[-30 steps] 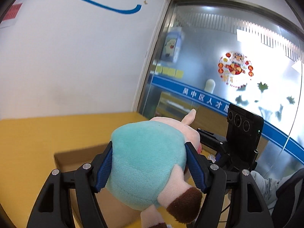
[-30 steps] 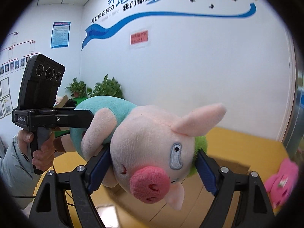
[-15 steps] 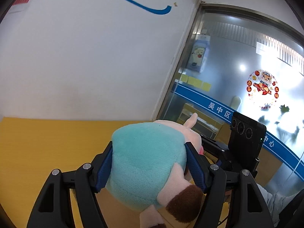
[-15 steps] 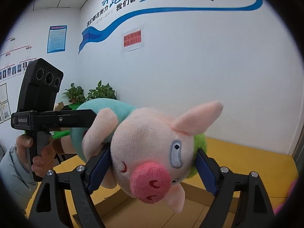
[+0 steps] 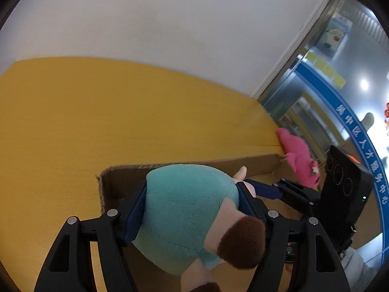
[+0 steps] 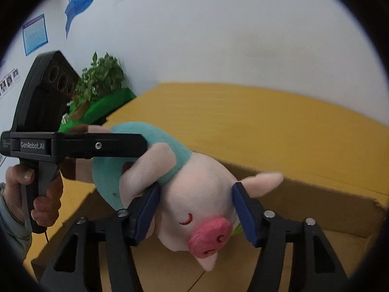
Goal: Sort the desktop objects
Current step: 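Carry the pig plush with both grippers into the box and release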
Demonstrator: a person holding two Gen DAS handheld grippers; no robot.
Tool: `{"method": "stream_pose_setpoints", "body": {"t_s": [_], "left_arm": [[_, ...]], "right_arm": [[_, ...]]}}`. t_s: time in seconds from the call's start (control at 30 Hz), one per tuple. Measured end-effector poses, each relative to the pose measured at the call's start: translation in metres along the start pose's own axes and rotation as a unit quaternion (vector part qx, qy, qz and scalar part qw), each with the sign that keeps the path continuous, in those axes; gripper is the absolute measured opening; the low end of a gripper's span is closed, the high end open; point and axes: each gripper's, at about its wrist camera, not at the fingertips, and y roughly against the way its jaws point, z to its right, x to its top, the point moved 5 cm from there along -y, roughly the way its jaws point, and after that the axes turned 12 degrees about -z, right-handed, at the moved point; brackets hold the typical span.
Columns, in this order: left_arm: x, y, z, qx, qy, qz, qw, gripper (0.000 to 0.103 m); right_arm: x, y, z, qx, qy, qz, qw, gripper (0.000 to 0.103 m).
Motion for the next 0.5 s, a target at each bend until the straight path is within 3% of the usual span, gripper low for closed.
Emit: {"method": "stream_pose_setpoints", "body": {"t_s": [0.1,0.13,0.2,0.23,0.3,0.5], "left_arm": [[-0.003,-0.004,-0.016,-0.005,0.034,0.005,0.9994,0.074],[-0.003,-0.004,-0.020,0.012,0.039,0.002,0.9992,0.074],[-0.006,-0.005,-0.030,0.069,0.050,-0.007,0.9964,0.060],[-0.007,-0.004,-0.031,0.069,0.046,-0.011,0.9965,0.059],[-0.009,-0.003,-0.031,0.066,0.046,-0.013,0.9966,0.061],[-0.019,-0.003,-0.012,0.112,0.024,-0.002,0.9934,0.060]], "right_arm": [[-0.004,-0.015,0.004,0.008,-0.011,-0.009,1.000,0.057],[-0.003,-0.013,0.007,0.017,-0.018,-0.005,1.000,0.059],[-0.007,-0.018,0.011,0.023,-0.026,-0.017,0.999,0.063],[-0.013,-0.026,0.013,0.033,-0.031,-0.031,0.999,0.070],[-0.018,-0.031,0.015,0.037,-0.038,-0.040,0.998,0.073],[-0.013,-0.034,0.006,0.025,-0.025,-0.043,0.998,0.073]]}}
